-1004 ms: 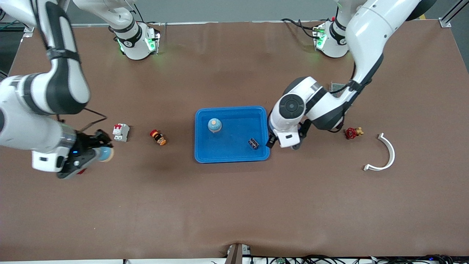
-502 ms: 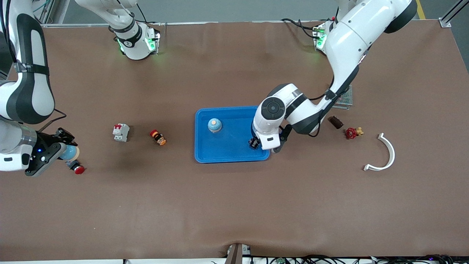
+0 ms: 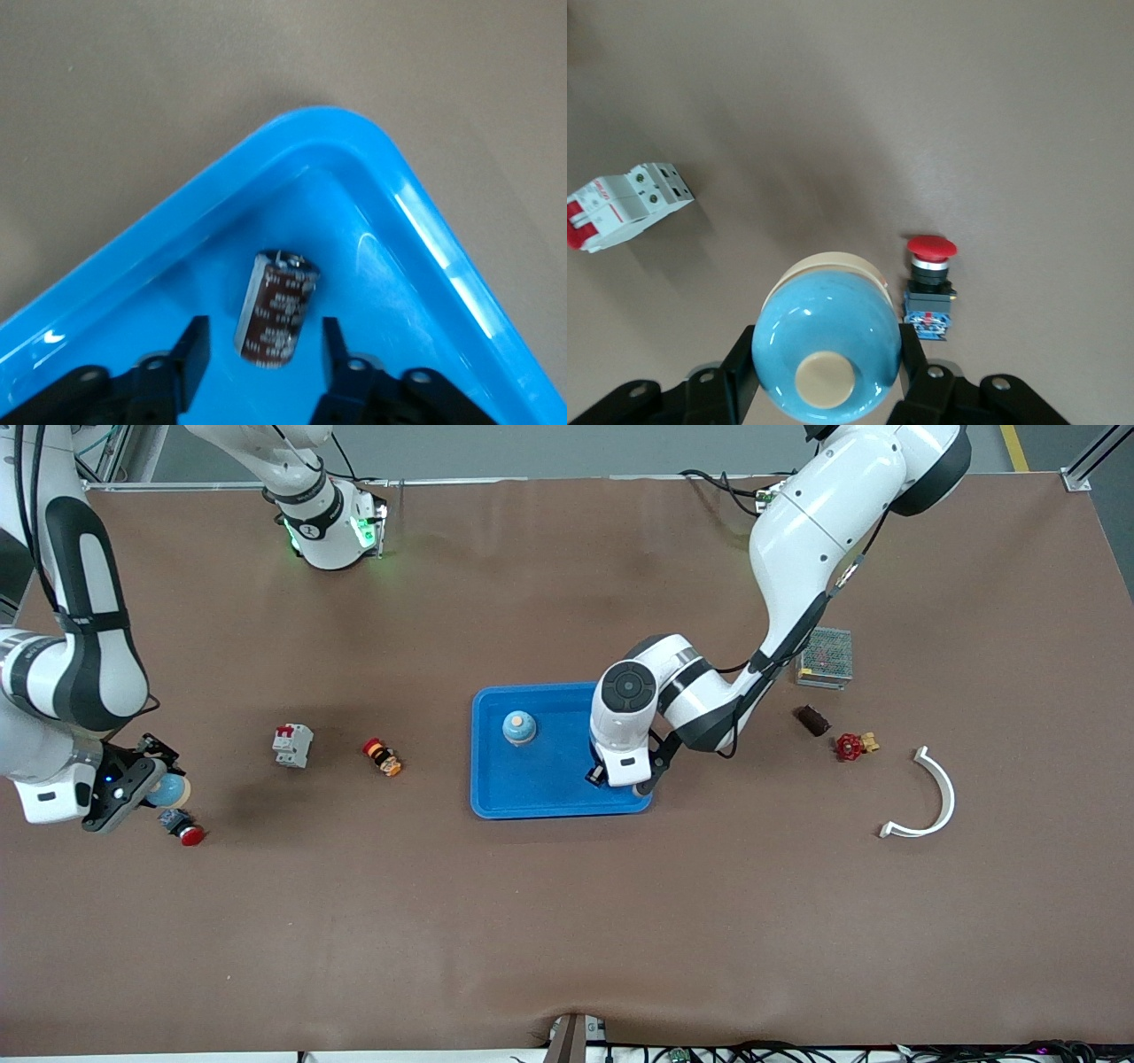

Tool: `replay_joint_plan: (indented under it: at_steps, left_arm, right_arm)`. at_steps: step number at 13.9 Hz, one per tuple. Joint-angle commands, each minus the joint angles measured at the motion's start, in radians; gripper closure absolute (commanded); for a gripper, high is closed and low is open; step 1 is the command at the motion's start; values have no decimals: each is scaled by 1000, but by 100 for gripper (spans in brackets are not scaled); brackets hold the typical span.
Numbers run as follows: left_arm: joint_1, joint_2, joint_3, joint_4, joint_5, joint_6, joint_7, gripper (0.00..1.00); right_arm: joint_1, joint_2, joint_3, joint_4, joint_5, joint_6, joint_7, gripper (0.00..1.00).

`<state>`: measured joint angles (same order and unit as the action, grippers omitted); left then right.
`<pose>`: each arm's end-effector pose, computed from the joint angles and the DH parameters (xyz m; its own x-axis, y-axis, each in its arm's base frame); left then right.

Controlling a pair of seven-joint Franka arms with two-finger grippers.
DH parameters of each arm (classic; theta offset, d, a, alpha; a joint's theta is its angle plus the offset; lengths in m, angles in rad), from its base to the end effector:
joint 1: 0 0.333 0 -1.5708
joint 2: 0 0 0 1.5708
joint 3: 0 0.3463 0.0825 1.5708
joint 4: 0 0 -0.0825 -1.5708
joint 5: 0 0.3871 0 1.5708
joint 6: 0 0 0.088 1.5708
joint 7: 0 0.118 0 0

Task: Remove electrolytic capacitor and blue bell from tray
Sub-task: 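Grasp another capacitor with the left gripper while the right gripper carries the bell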

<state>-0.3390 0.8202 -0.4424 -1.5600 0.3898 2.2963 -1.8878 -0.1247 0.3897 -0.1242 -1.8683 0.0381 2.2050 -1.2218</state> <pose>0.5563 -0.4636 0.2018 0.5636 0.8255 -0.0304 0.8259 -0.5638 0.0037 0.6230 -0.1512 0.3194 0.5746 0.8177 -0.0334 0.8168 -0.5756 -0.0405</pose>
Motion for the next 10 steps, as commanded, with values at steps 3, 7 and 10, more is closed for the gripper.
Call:
replay_joint_plan:
  at_steps: [3, 7, 10]
  left_arm:
    - [-6, 31, 8, 28, 43, 11, 6, 71]
    - [-6, 17, 8, 28, 46, 9, -1, 100]
    - [4, -27, 7, 26, 49, -26, -2, 100]
  right_arm:
    - [-24, -25, 26, -179, -12, 209, -16, 55]
    - [-24, -15, 28, -216, -4, 278, -15, 55]
    - [-24, -11, 31, -277, 0, 367, -13, 55]
